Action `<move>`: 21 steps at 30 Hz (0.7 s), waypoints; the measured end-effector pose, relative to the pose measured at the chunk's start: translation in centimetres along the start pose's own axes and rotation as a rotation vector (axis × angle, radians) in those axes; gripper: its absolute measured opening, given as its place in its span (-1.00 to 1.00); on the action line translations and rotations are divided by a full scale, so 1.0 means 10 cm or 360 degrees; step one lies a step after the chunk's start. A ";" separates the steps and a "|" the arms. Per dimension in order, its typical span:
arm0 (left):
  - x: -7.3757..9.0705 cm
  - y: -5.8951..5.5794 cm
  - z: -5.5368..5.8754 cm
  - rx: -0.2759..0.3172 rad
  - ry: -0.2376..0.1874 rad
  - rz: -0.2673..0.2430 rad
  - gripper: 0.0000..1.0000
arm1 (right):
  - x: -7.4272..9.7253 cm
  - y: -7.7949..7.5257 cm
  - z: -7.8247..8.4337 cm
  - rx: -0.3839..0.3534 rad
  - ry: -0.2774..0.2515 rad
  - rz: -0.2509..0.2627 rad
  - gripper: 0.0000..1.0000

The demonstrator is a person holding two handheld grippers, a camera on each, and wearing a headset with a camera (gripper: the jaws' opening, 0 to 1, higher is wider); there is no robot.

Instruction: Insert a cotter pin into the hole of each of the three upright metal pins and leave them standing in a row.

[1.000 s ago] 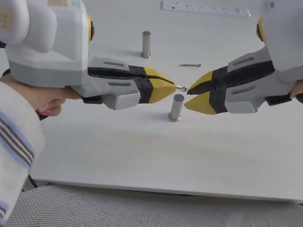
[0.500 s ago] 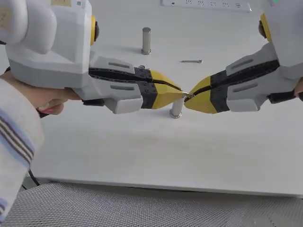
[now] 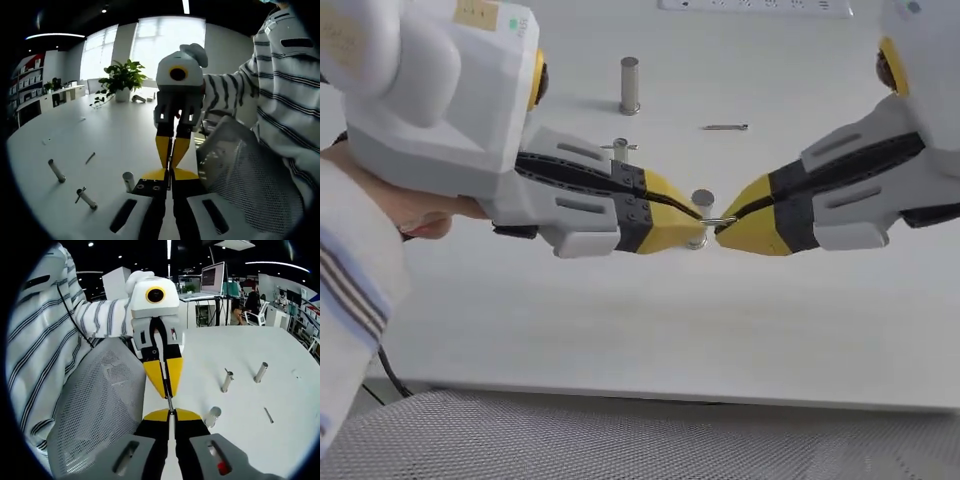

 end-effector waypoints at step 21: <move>-0.08 -0.10 -0.04 -0.0086 0.0161 0.0132 -1.00 | -0.01 0.06 0.06 0.0024 -0.0033 -0.0116 -1.00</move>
Point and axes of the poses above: the centre of the closed fingertips' face, and the gripper's own axes: x roughly backward along the fingers, y roughly to its left, z roughly out of its underside, the point moved 10 cm from there along x, roughly backward along the fingers, and after that the axes turned 5 degrees about -z, right-handed, at the moved point
